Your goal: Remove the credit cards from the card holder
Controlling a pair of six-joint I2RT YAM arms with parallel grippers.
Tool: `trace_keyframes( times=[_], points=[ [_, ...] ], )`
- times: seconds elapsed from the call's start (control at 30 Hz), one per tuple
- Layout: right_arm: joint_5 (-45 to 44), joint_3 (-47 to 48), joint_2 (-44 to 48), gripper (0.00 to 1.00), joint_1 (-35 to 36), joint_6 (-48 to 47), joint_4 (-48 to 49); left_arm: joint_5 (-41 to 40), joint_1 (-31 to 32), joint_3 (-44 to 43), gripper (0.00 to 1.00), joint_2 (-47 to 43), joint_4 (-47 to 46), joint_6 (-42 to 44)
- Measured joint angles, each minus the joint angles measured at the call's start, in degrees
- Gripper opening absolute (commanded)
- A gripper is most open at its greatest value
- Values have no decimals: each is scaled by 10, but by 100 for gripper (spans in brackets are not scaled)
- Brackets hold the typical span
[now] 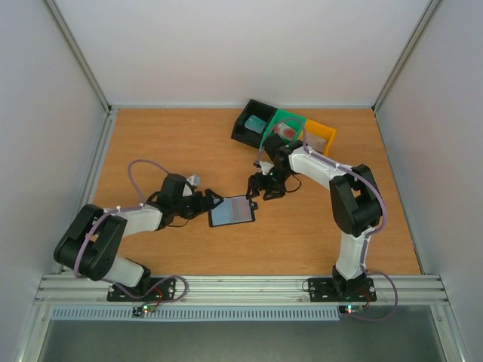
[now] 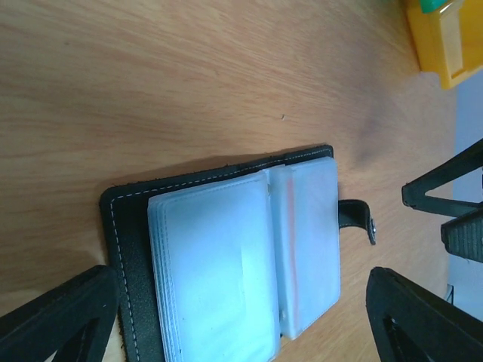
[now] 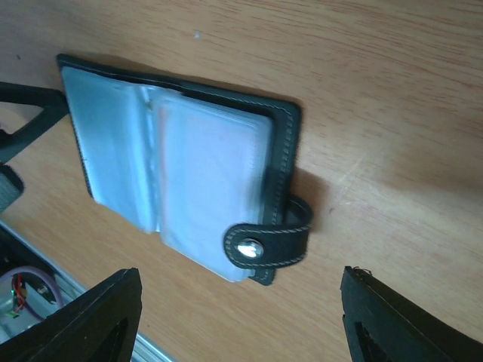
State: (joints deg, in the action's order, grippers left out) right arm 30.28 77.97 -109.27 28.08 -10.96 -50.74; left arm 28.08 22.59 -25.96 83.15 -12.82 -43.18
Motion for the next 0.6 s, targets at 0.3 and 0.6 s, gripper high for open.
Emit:
trace_keyframes(
  times=[0.3,0.6],
  points=[
    [2,26,-10,74,-11,-11,-51,20,16,-20,86,51,-54,-19],
    [6,-65,-5,74,-58,-11,-35,37,43,-58,83,100,-73,-29]
  ],
)
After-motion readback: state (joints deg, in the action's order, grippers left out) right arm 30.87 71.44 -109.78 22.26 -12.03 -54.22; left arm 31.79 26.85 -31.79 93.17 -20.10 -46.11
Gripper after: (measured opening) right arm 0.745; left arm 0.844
